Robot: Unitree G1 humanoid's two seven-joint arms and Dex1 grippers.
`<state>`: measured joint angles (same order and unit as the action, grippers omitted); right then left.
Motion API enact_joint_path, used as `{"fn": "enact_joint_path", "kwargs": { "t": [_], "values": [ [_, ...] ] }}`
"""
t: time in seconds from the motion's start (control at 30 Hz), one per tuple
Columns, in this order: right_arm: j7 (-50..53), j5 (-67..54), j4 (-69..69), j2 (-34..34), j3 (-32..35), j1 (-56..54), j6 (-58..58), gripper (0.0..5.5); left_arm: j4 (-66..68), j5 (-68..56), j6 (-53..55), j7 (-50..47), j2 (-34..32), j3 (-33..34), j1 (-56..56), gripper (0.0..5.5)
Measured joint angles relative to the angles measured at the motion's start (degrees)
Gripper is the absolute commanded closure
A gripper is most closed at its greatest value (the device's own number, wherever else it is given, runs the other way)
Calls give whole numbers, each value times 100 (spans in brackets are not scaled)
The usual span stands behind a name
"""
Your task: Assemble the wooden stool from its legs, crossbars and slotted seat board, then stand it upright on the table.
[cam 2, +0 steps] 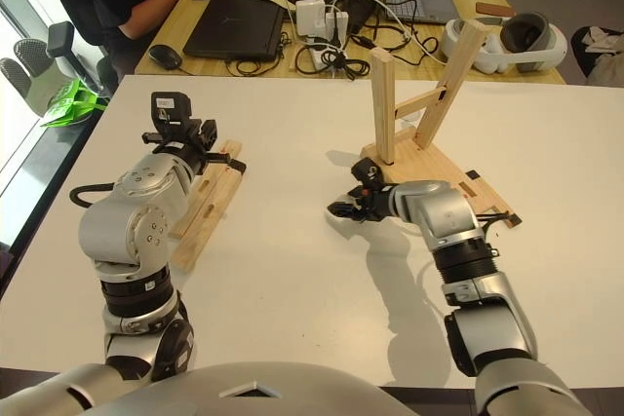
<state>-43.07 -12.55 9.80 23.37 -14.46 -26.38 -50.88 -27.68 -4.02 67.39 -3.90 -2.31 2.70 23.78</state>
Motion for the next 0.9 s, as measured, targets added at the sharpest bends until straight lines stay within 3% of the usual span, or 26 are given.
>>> {"fn": "enact_joint_path", "kwargs": {
  "t": [0.1,0.27,0.43,0.63,0.9],
  "values": [
    [139,22,-723,27,110,162,90,159,0,-2,-20,79,-74,-55,33,434],
    [-141,-464,-2055,783,1141,169,228,81,-136,35,-20,-8,-103,-32,-123,434],
    [-204,-606,-1992,1201,1615,183,447,81,-162,95,-31,-96,32,-63,-142,434],
    [408,77,-277,1143,1598,96,1558,81,-84,114,-78,-92,66,-138,-109,434],
    [786,840,2772,-27,905,-979,3377,81,102,112,-163,-29,54,-225,14,434]
  ]
}}
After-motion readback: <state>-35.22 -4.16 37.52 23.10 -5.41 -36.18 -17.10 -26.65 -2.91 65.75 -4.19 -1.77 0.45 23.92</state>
